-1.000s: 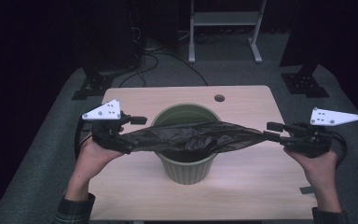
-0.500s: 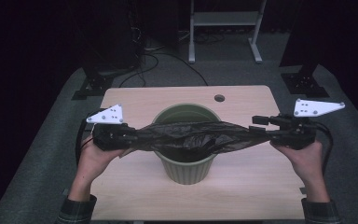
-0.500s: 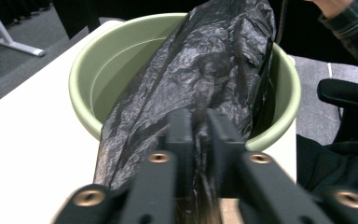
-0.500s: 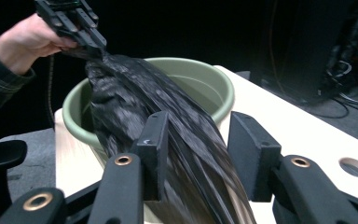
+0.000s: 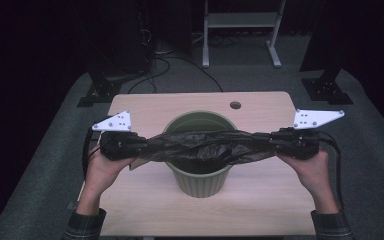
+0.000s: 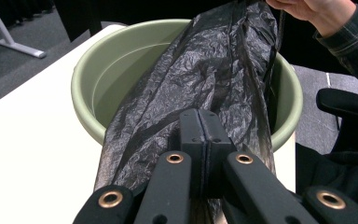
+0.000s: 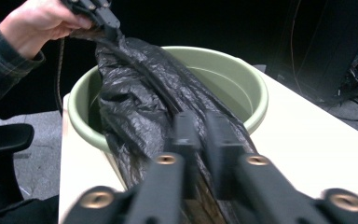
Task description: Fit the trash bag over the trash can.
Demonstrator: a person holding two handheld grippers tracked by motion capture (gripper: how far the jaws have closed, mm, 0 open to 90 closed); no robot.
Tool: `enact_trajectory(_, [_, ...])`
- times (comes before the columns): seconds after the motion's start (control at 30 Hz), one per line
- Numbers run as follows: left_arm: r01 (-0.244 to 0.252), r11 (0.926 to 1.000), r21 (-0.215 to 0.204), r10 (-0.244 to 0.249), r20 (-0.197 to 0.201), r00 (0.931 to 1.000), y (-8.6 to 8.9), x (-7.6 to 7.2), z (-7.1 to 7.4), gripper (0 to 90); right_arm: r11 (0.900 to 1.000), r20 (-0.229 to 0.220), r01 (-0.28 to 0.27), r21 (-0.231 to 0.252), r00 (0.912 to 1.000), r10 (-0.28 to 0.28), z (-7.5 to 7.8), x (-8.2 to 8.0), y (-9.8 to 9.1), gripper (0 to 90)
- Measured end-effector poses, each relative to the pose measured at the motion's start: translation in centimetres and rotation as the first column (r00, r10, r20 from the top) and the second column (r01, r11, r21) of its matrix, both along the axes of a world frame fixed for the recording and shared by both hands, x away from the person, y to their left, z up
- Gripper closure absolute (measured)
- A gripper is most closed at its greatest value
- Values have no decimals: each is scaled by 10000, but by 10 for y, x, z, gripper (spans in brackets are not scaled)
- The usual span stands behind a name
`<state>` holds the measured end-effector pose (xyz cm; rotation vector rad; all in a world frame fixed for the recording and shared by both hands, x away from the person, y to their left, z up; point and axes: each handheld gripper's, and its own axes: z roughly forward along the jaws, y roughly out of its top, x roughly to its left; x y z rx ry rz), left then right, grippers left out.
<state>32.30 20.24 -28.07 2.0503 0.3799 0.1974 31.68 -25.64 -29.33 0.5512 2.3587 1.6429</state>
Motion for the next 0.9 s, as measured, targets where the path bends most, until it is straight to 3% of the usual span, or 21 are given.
enact_trajectory(0.33, [-334, 9992, -233, 332, -95, 9994, 1, 3, 2, 899, 9998, 125, -115, 174, 9999, 113, -2, -10, -6, 898])
enact_trajectory(0.4, [-502, 9983, -280, 498, -127, 9987, 1, 4, 2, 899, 9995, 192, -73, 304, 9998, 68, -1, -11, -9, 846])
enact_trajectory(0.5, [-702, 9963, -504, 698, -106, 9975, 4, 9, 3, 899, 9992, 145, -199, 334, 9997, 195, -1, -11, -9, 840])
enact_trajectory(0.63, [-1071, 9903, -887, 1073, -27, 9942, 8, 15, 7, 899, 9993, 242, -21, 369, 9997, 12, 0, -9, -6, 737])
enact_trajectory(0.73, [-1205, 9875, -1012, 1206, -46, 9927, 9, 20, 8, 899, 9988, 292, 20, 499, 9996, -35, 3, -6, -4, 712])
enact_trajectory(0.9, [-1294, 9855, -1095, 1294, -71, 9916, 10, 26, 8, 899, 9995, 418, 77, 295, 9991, -89, 13, 4, 4, 702])
